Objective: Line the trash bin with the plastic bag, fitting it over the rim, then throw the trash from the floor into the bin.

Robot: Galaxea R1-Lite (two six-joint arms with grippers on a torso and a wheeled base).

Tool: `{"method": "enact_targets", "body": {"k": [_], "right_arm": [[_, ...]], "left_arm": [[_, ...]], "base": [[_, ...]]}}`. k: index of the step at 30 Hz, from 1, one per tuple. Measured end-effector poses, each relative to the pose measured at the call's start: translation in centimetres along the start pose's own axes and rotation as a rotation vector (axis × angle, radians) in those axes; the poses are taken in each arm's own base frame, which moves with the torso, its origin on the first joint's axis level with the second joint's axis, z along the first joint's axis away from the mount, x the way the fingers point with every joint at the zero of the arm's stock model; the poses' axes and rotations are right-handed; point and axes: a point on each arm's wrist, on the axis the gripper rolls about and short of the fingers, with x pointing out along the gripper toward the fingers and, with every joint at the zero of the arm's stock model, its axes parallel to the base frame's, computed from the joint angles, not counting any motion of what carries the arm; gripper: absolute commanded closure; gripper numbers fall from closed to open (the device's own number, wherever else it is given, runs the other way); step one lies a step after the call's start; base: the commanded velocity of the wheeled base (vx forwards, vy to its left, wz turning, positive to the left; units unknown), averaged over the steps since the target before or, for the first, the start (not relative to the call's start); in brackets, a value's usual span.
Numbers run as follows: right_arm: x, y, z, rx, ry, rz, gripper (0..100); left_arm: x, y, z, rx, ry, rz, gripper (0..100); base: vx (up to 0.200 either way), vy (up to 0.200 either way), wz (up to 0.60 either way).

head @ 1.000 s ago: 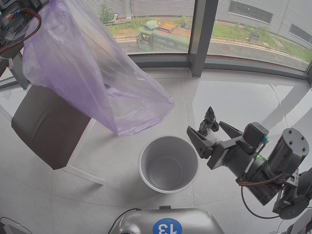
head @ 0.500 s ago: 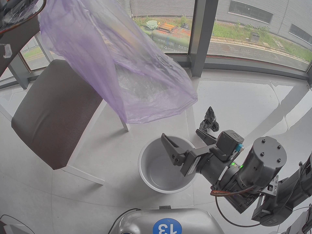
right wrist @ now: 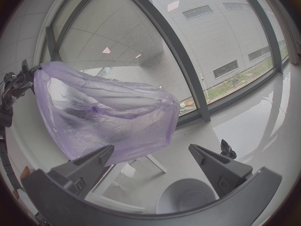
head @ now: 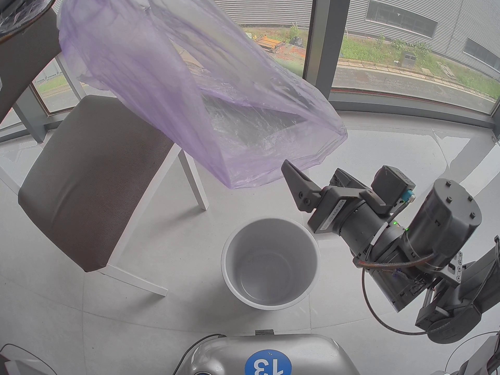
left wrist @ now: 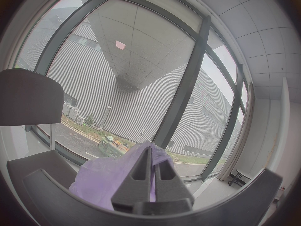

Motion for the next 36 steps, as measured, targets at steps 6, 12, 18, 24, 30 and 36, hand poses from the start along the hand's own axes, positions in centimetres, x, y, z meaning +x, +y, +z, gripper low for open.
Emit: {"method": "enact_targets", "body": {"k": [6, 12, 18, 24, 30, 36], "right_arm": [[-0.3, 0.0, 0.8, 0.003, -0.006, 0.0, 0], [-0.3, 0.0, 1.1, 0.014, -0.012, -0.001, 0], [-0.1, 0.0, 0.7, 0.025, -0.006, -0.005, 0], [0.6, 0.6, 0.5, 0.03, -0.011, 0.003, 0], [0.9, 1.1, 0.2, 0.03, -0.004, 0.012, 0], [0.7, 1.7, -0.5, 0.038, 0.016, 0.031, 0]], "left_arm": [[-0.2, 0.0, 0.3, -0.004, -0.007, -0.004, 100], [-0.5, -0.1, 1.0, -0.026, -0.033, -0.023, 100], [-0.7, -0.4, 1.7, -0.054, -0.077, -0.065, 100], [-0.9, -0.7, 2.0, -0.074, -0.093, -0.09, 100], [-1.0, -0.8, 1.9, -0.078, -0.091, -0.1, 100], [-1.0, -0.9, 2.0, -0.082, -0.096, -0.116, 100]], "base": [[0.0, 0.0, 0.0], [0.0, 0.0, 0.0], [0.0, 0.0, 0.0], [0.0, 0.0, 0.0], [0.0, 0.0, 0.0], [0.0, 0.0, 0.0]]}}
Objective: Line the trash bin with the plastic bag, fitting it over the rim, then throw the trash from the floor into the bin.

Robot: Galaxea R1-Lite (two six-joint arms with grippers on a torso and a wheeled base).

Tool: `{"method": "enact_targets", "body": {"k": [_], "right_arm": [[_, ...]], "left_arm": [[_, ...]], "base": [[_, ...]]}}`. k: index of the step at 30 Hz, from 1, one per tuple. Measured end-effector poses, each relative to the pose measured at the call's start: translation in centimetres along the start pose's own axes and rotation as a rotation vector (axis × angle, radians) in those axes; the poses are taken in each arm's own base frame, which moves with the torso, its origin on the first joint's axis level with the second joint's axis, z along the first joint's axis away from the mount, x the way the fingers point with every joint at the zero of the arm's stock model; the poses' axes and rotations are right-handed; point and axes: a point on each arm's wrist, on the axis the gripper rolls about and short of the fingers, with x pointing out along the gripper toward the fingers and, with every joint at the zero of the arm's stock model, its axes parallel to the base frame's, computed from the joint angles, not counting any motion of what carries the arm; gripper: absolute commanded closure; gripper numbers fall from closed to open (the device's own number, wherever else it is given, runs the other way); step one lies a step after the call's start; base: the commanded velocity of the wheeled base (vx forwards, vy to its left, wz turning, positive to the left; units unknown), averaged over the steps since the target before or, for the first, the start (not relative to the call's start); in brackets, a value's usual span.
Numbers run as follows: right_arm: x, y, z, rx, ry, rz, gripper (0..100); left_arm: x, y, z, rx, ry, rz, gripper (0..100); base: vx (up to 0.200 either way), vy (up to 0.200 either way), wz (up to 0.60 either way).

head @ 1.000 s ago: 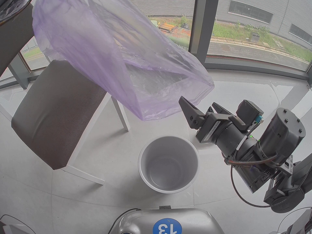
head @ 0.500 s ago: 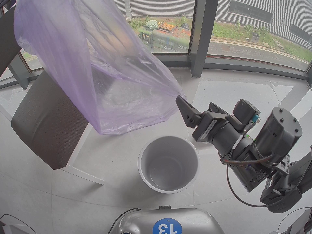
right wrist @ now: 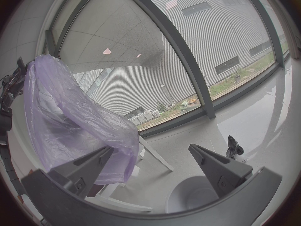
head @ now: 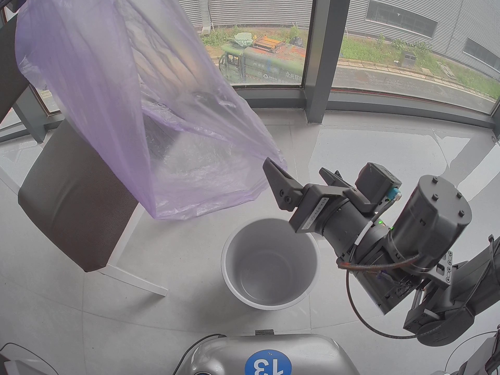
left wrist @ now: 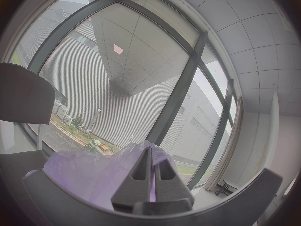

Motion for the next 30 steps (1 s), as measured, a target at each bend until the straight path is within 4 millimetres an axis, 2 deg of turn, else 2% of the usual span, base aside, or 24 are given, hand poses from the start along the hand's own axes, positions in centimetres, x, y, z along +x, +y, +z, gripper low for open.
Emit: {"method": "enact_targets", "body": {"k": [10, 30], "right_arm": [[0.2, 0.7, -1.6, 0.014, 0.037, 0.016, 0], [1.3, 0.9, -0.9, 0.047, -0.012, 0.014, 0]], "left_arm": [[-0.1, -0.2, 0.4, -0.013, -0.027, -0.024, 100], [-0.1, -0.2, 0.4, -0.018, -0.026, -0.03, 100]], "base": [[0.0, 0.0, 0.0], [0.0, 0.0, 0.0]]}}
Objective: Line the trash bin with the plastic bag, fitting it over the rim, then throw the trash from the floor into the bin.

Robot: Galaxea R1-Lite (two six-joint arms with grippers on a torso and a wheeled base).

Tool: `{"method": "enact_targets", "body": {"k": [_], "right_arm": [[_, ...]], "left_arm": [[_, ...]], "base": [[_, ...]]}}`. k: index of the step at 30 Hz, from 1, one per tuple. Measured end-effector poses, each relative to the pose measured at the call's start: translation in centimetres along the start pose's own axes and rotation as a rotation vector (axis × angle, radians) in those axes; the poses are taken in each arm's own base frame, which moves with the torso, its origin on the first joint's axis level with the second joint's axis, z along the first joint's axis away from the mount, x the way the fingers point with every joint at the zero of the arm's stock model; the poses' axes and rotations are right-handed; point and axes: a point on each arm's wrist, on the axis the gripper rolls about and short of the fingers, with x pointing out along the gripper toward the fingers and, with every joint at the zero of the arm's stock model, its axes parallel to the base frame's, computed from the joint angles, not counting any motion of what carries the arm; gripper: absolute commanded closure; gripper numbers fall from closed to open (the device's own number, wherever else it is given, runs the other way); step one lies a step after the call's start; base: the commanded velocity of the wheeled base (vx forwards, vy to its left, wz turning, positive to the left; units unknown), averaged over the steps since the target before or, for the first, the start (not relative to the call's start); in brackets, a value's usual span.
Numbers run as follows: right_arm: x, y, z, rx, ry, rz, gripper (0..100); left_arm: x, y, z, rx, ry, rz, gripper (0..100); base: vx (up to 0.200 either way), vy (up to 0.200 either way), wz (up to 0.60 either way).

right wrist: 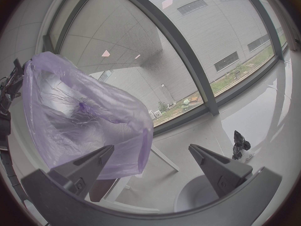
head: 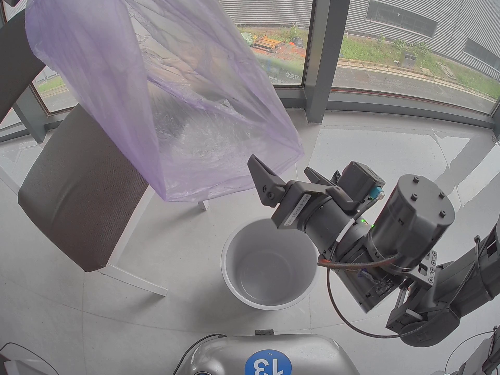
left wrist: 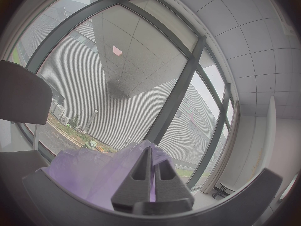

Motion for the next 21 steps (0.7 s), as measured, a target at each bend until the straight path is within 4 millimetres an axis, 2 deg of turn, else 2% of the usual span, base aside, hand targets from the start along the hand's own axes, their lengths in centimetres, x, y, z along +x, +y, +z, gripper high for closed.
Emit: {"method": "enact_targets", "body": {"k": [7, 21], "right_arm": [[0.3, 0.1, 0.5, 0.027, -0.034, 0.004, 0], [1.4, 0.7, -0.4, 0.06, -0.04, 0.018, 0]], "left_arm": [[0.0, -0.2, 0.1, -0.015, -0.011, -0.009, 100], [0.0, -0.3, 0.0, -0.024, -0.016, -0.017, 100]], "base": [[0.0, 0.0, 0.0], [0.0, 0.0, 0.0]]}}
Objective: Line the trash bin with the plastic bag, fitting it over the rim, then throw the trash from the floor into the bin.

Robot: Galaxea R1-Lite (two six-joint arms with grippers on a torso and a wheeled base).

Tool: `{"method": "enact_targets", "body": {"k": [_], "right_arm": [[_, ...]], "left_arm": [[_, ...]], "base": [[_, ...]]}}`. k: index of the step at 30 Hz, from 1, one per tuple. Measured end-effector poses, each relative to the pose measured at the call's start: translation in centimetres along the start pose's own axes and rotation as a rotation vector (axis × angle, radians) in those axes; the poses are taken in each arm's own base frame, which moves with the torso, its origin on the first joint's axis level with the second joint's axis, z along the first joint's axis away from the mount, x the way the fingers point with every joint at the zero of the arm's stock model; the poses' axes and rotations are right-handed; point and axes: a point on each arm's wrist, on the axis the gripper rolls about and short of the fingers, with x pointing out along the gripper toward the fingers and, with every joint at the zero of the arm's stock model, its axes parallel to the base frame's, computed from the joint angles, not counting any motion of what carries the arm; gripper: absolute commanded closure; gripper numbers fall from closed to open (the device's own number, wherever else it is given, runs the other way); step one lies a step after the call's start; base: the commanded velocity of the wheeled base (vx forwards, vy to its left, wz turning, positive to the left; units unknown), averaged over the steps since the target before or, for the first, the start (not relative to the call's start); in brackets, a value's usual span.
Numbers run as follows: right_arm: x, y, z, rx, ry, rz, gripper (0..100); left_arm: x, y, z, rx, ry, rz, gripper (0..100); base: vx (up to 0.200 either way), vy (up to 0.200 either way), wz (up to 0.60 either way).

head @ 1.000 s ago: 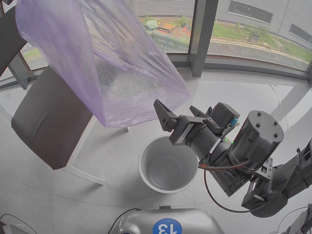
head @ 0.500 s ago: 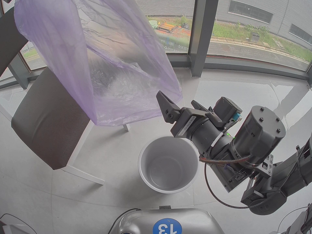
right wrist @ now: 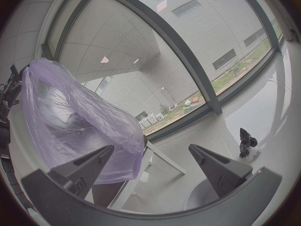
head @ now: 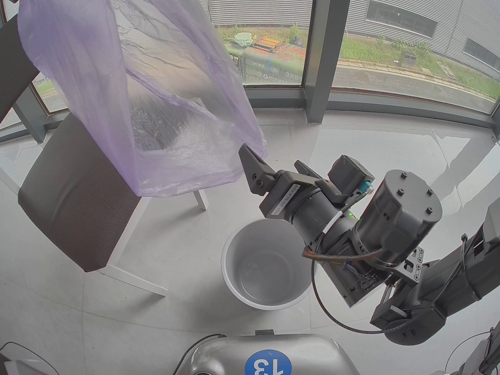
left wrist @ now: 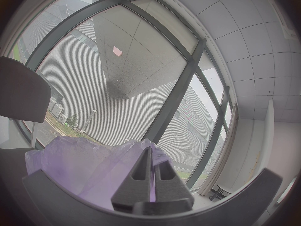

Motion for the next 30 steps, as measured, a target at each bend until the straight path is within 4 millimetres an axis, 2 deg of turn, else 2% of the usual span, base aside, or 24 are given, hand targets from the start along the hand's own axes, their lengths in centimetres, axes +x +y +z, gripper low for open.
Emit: {"method": "enact_targets", "body": {"k": [22, 23, 30], "right_arm": [[0.46, 0.27, -0.98, -0.002, 0.014, 0.01, 0], [0.46, 0.26, -0.96, -0.002, 0.013, 0.009, 100], [0.59, 0.16, -0.82, -0.003, 0.009, 0.008, 100]], "left_arm": [[0.02, -0.02, -0.13, -0.001, 0.0, -0.007, 100], [0.02, -0.02, -0.13, -0.002, 0.0, -0.007, 100], [-0.02, 0.0, -0.16, -0.005, 0.001, -0.007, 100]], "base": [[0.0, 0.0, 0.0], [0.0, 0.0, 0.0], [0.0, 0.0, 0.0]]}}
